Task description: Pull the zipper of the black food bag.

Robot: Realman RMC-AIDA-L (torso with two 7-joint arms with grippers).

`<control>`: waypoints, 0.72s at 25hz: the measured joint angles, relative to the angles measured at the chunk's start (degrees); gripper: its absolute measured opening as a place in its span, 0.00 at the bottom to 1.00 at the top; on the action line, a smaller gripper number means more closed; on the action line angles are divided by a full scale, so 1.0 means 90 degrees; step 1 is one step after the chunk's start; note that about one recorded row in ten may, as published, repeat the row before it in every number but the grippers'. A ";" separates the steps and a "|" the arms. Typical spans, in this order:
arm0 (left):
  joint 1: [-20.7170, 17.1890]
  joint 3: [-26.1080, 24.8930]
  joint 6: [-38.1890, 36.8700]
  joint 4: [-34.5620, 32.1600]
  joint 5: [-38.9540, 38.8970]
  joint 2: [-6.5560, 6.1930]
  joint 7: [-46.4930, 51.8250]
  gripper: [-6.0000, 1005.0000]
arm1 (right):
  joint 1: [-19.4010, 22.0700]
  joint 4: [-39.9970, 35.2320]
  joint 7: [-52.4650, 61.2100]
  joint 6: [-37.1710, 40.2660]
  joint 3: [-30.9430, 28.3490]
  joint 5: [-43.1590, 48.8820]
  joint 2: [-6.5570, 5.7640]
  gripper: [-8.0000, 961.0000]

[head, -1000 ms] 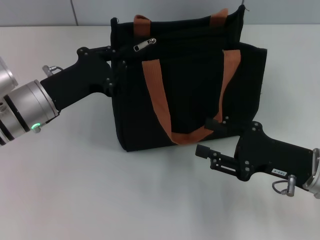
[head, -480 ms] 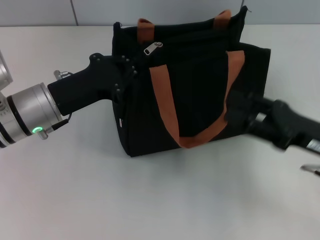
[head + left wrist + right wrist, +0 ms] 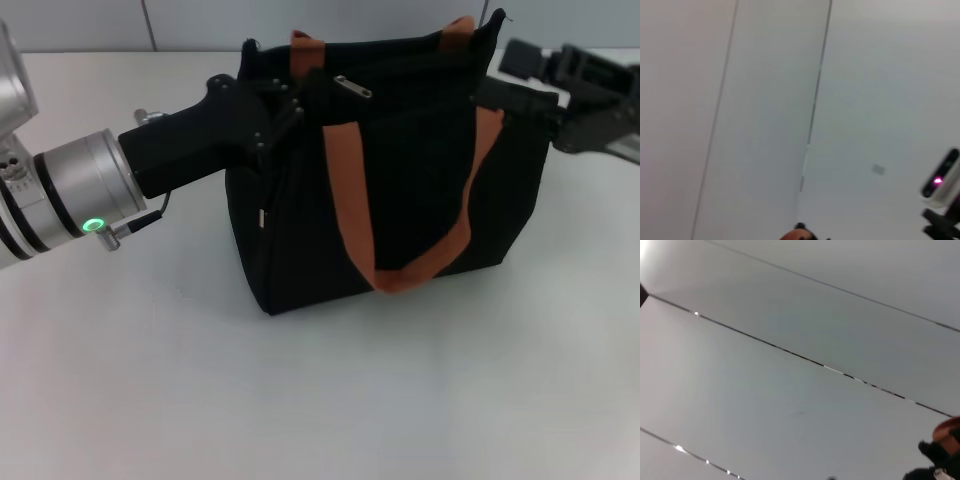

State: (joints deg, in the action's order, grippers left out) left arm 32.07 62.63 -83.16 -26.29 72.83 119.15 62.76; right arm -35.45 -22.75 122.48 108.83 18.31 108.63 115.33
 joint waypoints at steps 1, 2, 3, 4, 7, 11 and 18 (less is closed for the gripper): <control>0.0022 0.0027 -0.0036 -0.0014 0.0000 0.0003 0.0041 0.03 | -0.0071 -0.0001 0.0149 -0.0044 -0.0014 0.0000 0.0000 0.66; 0.0036 0.0049 -0.0056 -0.0023 0.0000 0.0005 0.0045 0.03 | -0.0166 0.0000 0.0350 -0.0095 -0.0019 0.0000 0.0002 0.66; 0.0042 0.0063 -0.0062 -0.0025 0.0000 0.0007 0.0039 0.03 | -0.0322 0.0003 0.0693 -0.0162 -0.0007 -0.0007 0.0006 0.66; 0.0042 0.0063 -0.0062 -0.0025 0.0000 0.0007 0.0039 0.03 | -0.0322 0.0003 0.0693 -0.0162 -0.0007 -0.0007 0.0006 0.66; 0.0024 0.0052 -0.0052 -0.0026 -0.0004 0.0006 0.0027 0.03 | -0.0520 -0.0016 0.1343 -0.0225 0.0028 -0.0010 -0.0020 0.66; 0.0012 0.0018 -0.0016 -0.0012 -0.0008 0.0005 0.0011 0.03 | -0.0670 -0.0072 0.2057 -0.0337 0.0030 -0.0013 -0.0181 0.66; 0.0022 0.0052 0.0073 0.0032 -0.0085 0.0003 -0.0336 0.03 | -0.0529 -0.0008 0.0238 -0.0182 0.0073 -0.0136 -0.0220 0.66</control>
State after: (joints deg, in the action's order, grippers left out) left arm 32.26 63.09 -82.50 -26.00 72.07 119.18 59.74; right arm -40.22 -22.83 124.62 107.20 18.97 107.40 113.36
